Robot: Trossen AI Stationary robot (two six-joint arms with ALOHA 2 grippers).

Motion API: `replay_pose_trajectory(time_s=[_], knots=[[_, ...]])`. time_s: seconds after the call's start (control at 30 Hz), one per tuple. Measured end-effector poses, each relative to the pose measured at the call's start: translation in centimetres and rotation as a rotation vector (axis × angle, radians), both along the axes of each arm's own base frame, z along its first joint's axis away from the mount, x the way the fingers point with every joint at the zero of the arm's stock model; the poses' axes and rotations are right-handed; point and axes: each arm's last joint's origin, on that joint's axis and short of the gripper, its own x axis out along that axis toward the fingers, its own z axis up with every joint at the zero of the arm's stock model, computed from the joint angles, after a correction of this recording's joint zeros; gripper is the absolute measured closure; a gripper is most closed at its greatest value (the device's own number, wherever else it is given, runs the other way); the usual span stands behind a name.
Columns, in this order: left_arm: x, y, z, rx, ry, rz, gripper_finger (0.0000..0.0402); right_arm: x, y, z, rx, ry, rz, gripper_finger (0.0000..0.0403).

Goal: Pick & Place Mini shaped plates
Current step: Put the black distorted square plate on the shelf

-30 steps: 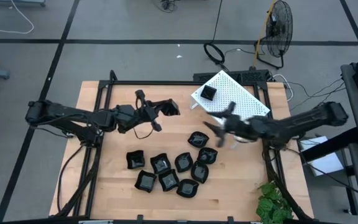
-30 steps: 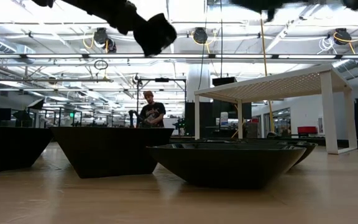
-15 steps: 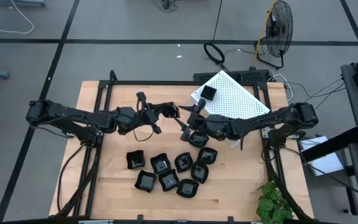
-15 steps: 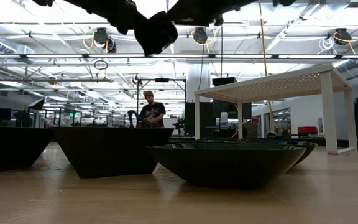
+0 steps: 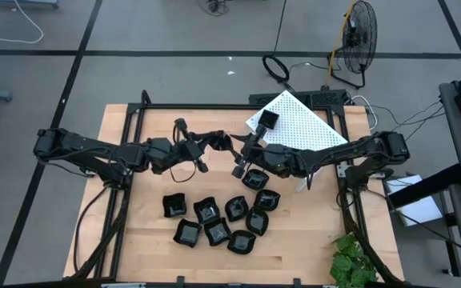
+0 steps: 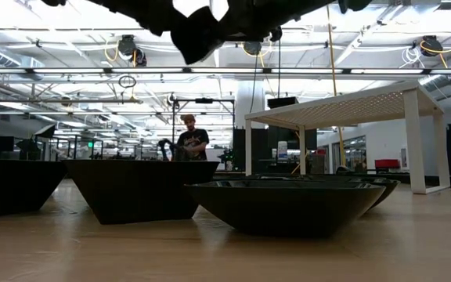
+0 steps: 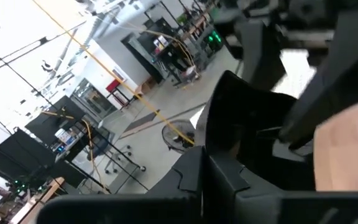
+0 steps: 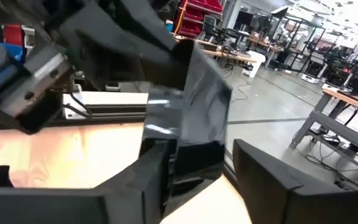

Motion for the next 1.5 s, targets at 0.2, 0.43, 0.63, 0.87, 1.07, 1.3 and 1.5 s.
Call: replay_pose_trajectory(time_s=[0.2,0.43,0.63,0.87,1.07,1.3,1.5], knots=[[0.0,-0.6,0.2,-0.001,-0.023,-0.025,0.0377,0.0,-0.3,0.0,-0.007,0.006,-0.012,0.0329],[0.0,-0.9,0.3,-0.057,-0.062,-0.048,0.0375,0.0,-0.3,0.0,-0.042,0.024,-0.016,0.0395],[0.2,-1.7,1.7,-0.234,-0.198,-0.192,0.0314,0.0,-0.2,0.1,-0.038,0.018,0.009,0.0399],[-0.2,-3.1,5.0,-0.203,-0.261,-0.110,0.0178,-0.1,-0.2,0.0,-0.045,0.045,0.012,0.0402],[-1.7,-3.6,4.9,-0.106,-0.148,0.169,0.0118,-3.9,-1.5,3.6,-0.034,0.153,-0.108,0.0402],[-3.6,-3.1,2.4,-0.143,-0.002,0.408,0.0117,-11.4,-6.8,8.4,0.142,0.213,-0.360,0.0402],[-4.7,-2.5,0.3,-0.212,0.065,0.482,0.0132,-16.3,-12.2,7.6,0.472,0.286,-0.402,0.0403]])
